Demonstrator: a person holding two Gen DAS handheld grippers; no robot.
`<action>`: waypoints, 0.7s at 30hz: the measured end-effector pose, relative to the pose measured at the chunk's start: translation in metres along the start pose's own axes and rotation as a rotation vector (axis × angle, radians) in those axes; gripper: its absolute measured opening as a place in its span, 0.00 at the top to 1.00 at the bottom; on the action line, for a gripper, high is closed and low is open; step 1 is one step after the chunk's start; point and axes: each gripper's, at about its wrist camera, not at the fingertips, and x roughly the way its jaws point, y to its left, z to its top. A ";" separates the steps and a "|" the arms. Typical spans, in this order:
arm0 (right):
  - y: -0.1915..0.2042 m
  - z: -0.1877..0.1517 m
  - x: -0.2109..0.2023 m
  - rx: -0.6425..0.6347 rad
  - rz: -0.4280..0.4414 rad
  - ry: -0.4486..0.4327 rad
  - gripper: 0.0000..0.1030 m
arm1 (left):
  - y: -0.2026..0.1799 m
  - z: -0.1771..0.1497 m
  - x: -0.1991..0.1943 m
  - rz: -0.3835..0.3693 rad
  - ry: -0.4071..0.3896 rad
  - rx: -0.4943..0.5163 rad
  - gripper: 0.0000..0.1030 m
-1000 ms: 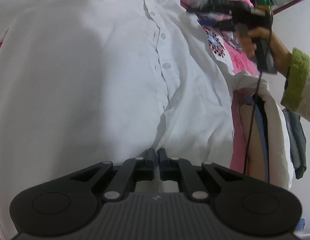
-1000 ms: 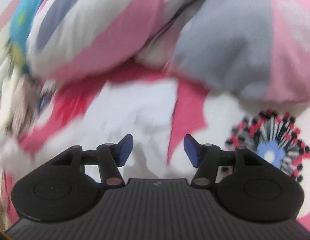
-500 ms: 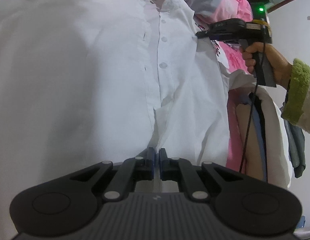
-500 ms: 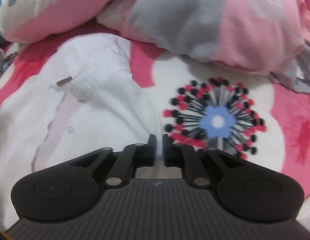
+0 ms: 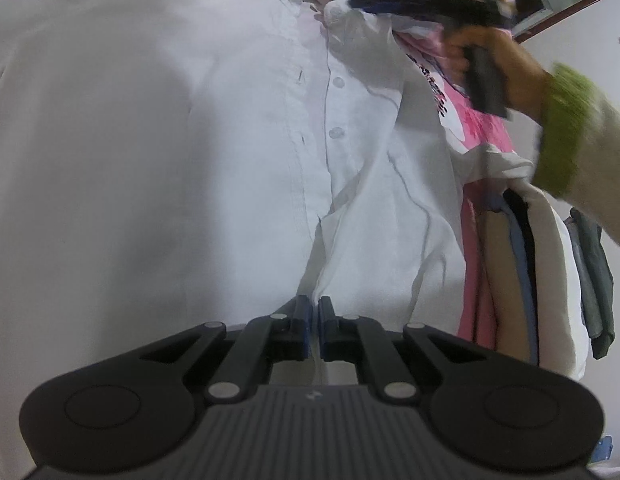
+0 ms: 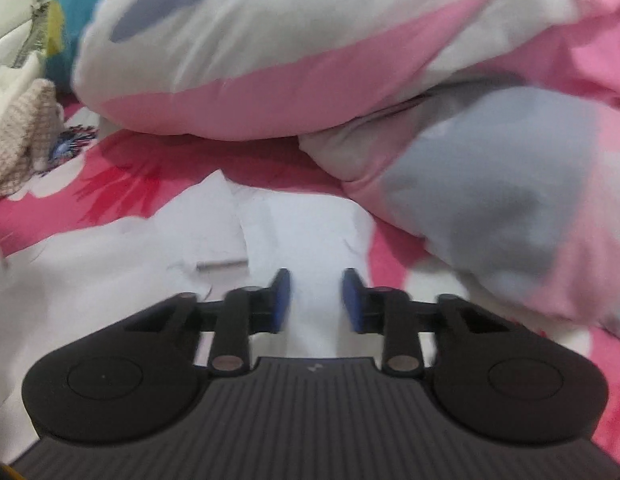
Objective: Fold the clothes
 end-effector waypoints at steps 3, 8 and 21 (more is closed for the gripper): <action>-0.009 0.006 0.033 0.100 0.031 0.002 0.85 | -0.001 -0.002 0.000 0.000 0.001 0.001 0.96; -0.024 0.015 0.057 0.244 0.073 -0.062 0.85 | 0.000 -0.004 -0.002 -0.009 0.008 -0.004 0.96; 0.028 0.010 -0.023 0.114 0.120 0.172 0.73 | -0.004 -0.012 -0.009 -0.079 0.039 0.027 0.95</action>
